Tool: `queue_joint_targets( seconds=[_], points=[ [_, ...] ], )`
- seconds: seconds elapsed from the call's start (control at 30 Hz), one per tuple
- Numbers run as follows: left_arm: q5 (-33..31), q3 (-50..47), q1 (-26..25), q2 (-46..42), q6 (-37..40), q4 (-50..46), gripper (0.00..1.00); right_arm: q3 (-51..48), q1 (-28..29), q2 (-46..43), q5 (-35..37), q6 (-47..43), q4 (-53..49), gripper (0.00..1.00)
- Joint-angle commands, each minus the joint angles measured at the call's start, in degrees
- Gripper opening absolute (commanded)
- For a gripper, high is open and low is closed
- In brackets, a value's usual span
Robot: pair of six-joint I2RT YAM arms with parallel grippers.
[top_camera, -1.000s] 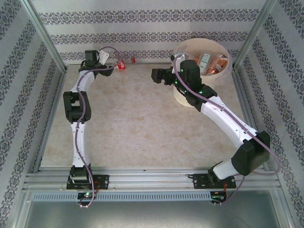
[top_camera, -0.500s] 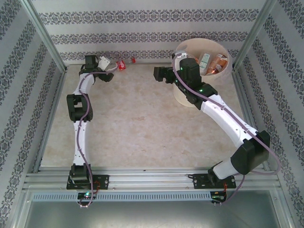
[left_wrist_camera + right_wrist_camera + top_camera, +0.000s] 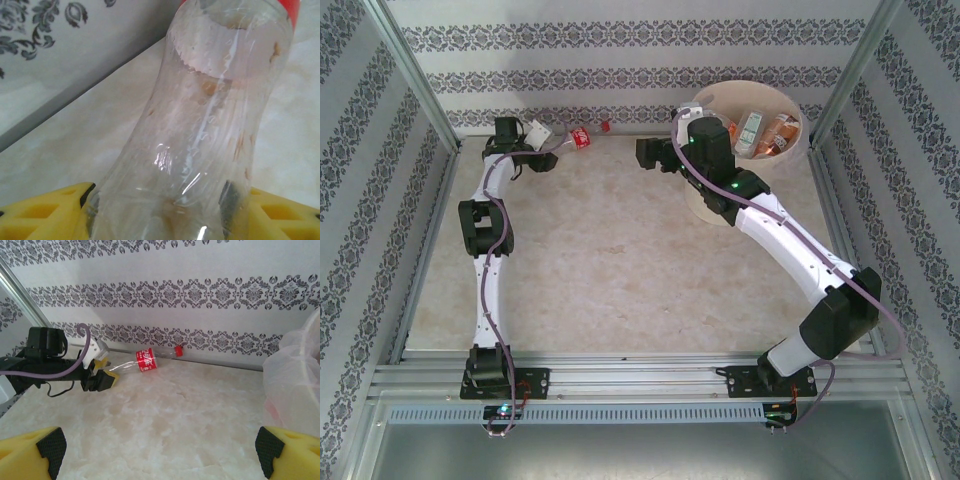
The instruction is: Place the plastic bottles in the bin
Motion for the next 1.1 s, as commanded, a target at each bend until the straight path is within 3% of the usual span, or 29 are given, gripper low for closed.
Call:
queue_joint_targets(
  seconds=[0.0, 0.1, 0.2, 0.33, 0.4, 0.5, 0.63, 0.83, 1.07],
  points=[
    [3.0, -0.2, -0.7, -2.0, -0.3, -4.0, 0.61, 0.9, 0.6, -1.4, 2.4, -1.2, -0.4, 0.98],
    [4.6, -6.6, -0.8, -6.5, -3.2, -2.4, 0.57, -0.3, 0.7, -2.8, 2.8, -0.8, 0.2, 0.98],
    [6.2, -18.9, -0.9, -14.5, -7.0, 4.4, 0.55, -1.5, 0.7, -4.2, 2.3, -3.3, 0.4, 0.98],
    [9.0, -37.9, -1.5, -28.7, -13.8, 14.8, 0.52, -3.0, 0.8, -5.4, -2.4, -11.2, -0.1, 0.98],
    [10.3, -44.9, -2.5, -35.5, -16.5, 15.6, 0.51, -3.4, 1.3, -5.4, -4.5, -16.6, -0.8, 0.98],
    [10.5, -50.8, -5.3, -43.9, -18.4, 7.3, 0.49, -4.3, 2.7, -5.8, -7.9, -26.9, -2.4, 0.98],
    [6.9, -54.2, -9.4, -51.1, -23.8, -6.3, 0.46, -4.5, 6.5, -5.9, -9.6, -47.9, -7.7, 0.98],
    [9.4, -65.0, -13.3, -64.6, -37.3, -3.3, 0.42, -5.9, 9.3, -5.3, -6.7, -65.6, -9.8, 0.98],
    [13.7, -65.0, -16.7, -71.7, -36.6, -17.3, 0.41, -9.9, 12.1, -5.3, -4.8, -86.0, -4.9, 0.98]
  ],
)
